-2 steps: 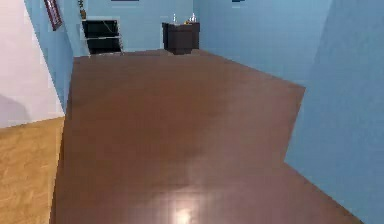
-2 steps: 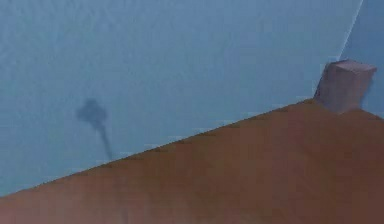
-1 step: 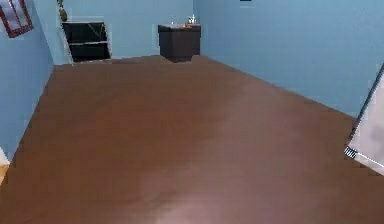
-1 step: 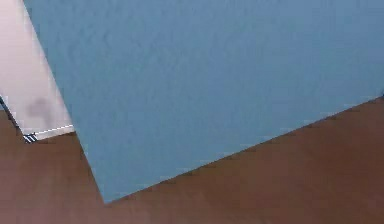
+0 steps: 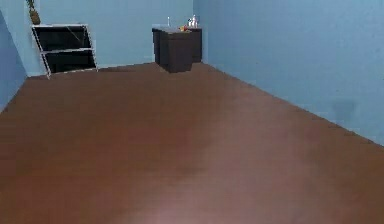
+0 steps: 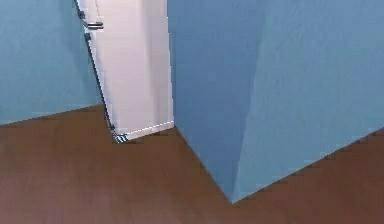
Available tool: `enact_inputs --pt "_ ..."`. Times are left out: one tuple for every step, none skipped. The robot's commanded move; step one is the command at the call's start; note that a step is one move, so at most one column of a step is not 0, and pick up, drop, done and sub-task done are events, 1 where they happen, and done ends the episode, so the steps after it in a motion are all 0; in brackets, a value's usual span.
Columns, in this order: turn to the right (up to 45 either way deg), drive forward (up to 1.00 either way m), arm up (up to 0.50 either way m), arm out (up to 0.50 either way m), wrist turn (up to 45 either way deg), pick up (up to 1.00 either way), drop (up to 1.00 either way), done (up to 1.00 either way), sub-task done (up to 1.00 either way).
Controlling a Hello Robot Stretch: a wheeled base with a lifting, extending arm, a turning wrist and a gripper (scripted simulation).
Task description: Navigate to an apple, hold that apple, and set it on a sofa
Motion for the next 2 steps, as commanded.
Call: enact_inputs --pt "0.0 1.0 0.0 0.0 0.0 0.0 0.0 0.0 0.0" --pt "-3.0 0.0 0.0 0.0 0.0 0.0 0.0 0.0 0.0"
